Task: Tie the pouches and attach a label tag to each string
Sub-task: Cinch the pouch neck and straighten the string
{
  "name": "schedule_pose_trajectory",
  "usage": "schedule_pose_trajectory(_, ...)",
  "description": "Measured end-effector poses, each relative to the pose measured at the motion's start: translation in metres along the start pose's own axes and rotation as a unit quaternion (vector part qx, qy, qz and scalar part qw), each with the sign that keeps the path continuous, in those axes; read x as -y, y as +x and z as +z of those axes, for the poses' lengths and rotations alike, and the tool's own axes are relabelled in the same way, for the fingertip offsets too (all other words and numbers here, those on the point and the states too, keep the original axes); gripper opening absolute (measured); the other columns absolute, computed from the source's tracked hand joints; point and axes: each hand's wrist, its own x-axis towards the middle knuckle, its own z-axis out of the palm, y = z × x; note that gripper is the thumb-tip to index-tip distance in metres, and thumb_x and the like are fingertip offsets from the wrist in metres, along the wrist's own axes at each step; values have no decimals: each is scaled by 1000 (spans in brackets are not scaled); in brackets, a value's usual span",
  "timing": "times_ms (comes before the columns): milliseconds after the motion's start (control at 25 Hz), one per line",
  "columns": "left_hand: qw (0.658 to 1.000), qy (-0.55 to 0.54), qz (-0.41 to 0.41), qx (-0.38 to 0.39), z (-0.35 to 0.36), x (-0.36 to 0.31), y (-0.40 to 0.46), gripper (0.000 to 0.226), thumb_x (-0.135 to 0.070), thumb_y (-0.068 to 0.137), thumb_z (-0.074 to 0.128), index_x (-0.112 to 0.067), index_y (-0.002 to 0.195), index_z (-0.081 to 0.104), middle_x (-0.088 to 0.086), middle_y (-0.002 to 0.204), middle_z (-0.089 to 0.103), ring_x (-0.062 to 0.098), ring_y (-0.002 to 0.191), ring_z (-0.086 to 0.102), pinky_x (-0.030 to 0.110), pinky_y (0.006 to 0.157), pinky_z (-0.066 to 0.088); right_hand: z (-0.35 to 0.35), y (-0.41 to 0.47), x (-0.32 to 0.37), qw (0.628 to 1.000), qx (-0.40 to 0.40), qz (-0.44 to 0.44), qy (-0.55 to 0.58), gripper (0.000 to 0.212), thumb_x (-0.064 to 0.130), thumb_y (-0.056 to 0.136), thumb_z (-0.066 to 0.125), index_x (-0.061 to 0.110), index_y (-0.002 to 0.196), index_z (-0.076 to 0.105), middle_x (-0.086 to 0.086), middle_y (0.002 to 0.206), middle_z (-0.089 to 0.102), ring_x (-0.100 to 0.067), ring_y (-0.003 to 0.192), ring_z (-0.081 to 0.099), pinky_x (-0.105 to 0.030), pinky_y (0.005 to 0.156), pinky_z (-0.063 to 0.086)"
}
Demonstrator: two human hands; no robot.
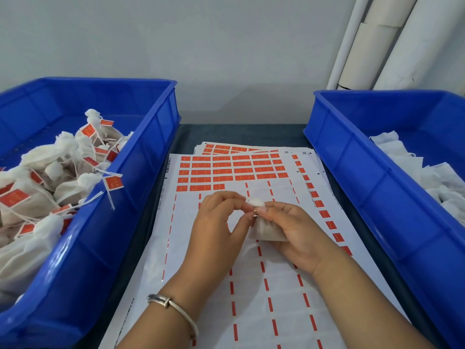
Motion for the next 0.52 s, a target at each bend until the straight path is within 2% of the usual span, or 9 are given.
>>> schedule_pose_trajectory(200, 1000, 27, 6, -6, 0, 4, 1, 13, -25, 79, 71, -28, 91, 71, -36, 93, 42, -11, 95, 43, 15, 81, 41, -3, 1, -2, 1000, 4, 14, 1, 19, 17, 86, 62, 24, 80, 79, 5, 98, 73, -20, 106, 62, -29, 89, 54)
schedule_pose_trajectory(320, 999, -2, -25, 28, 1, 2, 0, 10, -30, 83, 66, -37, 80, 59, -34, 93, 46, -10, 100, 43, 14, 80, 42, -3, 2, -3, 1000, 5, 15, 1, 19, 16, 87, 61, 23, 83, 78, 4, 102, 73, -20, 107, 63, -34, 93, 52)
schedule_pose_trajectory(440, 997, -3, -43, 59, 3, 3, 0, 12, -30, 84, 58, -35, 77, 51, -31, 96, 47, -13, 102, 38, 9, 76, 37, -2, 2, -2, 1000, 5, 5, -14, 22, 17, 88, 60, 30, 82, 78, 6, 101, 73, -15, 100, 67, -31, 89, 54)
schedule_pose_trajectory(520, 996, 1, -60, 64, 2, 4, 1, 15, -30, 87, 56, -38, 77, 49, -31, 95, 45, -14, 99, 40, 8, 74, 36, -1, 2, -1, 1000, 5, -4, -22, 23, 18, 87, 61, 32, 80, 78, 8, 98, 73, -10, 93, 68, -25, 79, 56)
